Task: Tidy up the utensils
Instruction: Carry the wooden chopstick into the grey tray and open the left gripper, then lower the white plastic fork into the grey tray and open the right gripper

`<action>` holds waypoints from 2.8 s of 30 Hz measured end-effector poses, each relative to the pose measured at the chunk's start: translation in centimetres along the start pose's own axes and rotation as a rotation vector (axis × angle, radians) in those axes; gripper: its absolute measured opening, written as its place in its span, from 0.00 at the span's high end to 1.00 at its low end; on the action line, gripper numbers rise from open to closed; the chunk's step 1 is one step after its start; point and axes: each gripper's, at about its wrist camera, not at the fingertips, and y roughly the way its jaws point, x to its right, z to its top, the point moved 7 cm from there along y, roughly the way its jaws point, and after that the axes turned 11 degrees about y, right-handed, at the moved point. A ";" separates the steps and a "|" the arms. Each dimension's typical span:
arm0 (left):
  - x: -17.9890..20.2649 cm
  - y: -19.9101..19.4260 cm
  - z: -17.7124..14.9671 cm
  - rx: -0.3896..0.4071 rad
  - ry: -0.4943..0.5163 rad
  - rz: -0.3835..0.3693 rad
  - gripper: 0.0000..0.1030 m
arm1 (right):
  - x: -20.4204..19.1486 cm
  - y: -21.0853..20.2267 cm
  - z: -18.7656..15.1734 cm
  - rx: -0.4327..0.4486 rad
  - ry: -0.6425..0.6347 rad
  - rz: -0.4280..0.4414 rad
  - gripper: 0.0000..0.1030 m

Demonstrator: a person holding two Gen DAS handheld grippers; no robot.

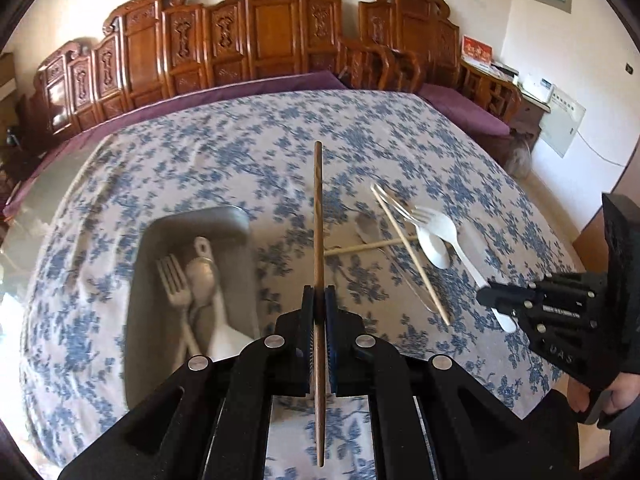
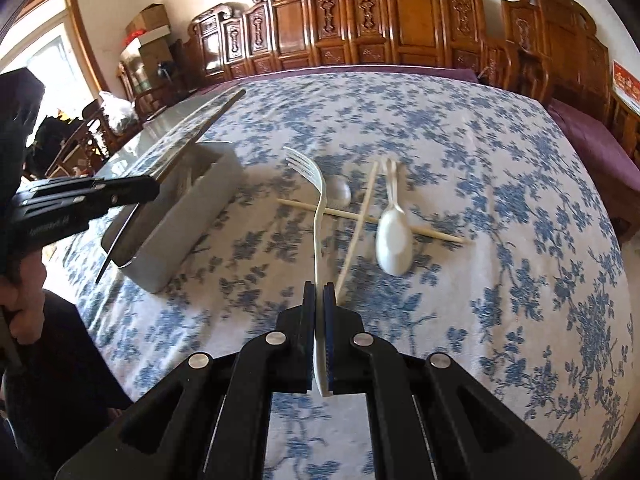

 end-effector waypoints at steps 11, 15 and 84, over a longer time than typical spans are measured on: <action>-4.9 -0.9 -0.3 0.019 -0.039 0.065 0.96 | -3.3 -0.7 -0.1 0.008 -0.047 0.049 0.95; -6.9 -0.4 -0.4 0.015 -0.054 0.079 0.96 | -3.7 -0.5 -0.3 0.005 -0.060 0.045 0.95; -17.3 -0.7 -6.5 0.027 -0.160 0.095 0.94 | -19.7 10.0 3.2 -0.126 -0.030 0.065 0.95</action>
